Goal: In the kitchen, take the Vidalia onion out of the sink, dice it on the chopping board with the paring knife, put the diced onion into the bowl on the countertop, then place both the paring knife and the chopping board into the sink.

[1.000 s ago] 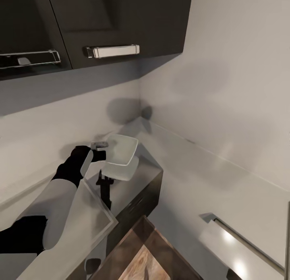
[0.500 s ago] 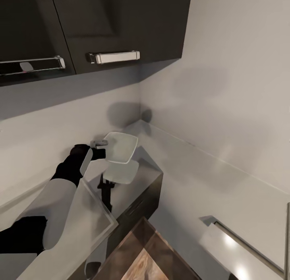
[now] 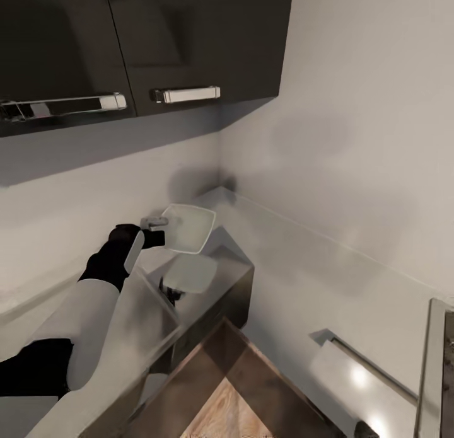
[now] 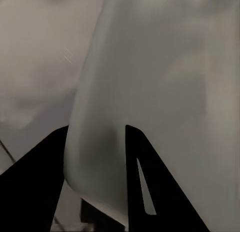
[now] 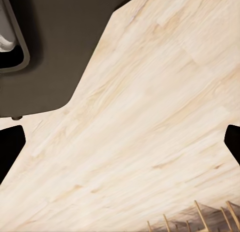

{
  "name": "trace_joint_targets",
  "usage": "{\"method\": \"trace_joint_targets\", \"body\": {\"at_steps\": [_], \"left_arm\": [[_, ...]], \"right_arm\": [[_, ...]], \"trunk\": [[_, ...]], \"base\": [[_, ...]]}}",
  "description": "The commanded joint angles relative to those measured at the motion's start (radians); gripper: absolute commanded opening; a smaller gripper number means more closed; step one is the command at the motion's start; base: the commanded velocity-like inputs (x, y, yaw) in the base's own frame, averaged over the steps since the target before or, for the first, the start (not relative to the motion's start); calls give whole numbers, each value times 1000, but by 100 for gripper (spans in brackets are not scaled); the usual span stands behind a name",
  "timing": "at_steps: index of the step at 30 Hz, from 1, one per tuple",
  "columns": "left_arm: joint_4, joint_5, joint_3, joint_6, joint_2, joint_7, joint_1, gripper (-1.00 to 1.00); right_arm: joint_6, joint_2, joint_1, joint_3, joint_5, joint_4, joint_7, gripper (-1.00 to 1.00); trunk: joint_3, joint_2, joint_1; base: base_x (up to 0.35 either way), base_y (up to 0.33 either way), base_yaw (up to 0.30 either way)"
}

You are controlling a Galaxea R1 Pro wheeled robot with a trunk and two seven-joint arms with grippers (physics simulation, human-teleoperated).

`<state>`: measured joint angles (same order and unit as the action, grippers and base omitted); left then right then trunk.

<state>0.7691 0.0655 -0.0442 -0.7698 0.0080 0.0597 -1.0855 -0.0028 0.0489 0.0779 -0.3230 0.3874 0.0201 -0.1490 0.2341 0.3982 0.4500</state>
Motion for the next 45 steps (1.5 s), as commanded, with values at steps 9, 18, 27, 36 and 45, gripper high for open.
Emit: {"method": "trace_joint_targets", "body": {"at_steps": [9,18,27,36,45], "left_arm": [[12,8,-1,-5,0,6,-1,-100],[14,8,2,-5,-3,6,-1,-100],[18,8,-19,-6,0,8,-1,-100],[157,3,-228,-60,16,9,0,-100],[213,1,-245,-133,30,11,1,-100]], "right_arm": [[-2,1,1,-14,5,4,-1,100],[-14,0,0,-35,6,29,-2,100],[-167,3,1,-34,8,47,-4,100],[-311,-12,1,-33,8,50,-8,100],[-342,-18,2,-33,5,121,-23,100]], "trunk": [[-9,2,0],[-9,2,0],[-9,2,0],[-7,2,0],[-2,2,0]], "base": [[-321,0,0],[-321,0,0],[-322,6,0],[-322,98,106],[-322,103,259]]}}
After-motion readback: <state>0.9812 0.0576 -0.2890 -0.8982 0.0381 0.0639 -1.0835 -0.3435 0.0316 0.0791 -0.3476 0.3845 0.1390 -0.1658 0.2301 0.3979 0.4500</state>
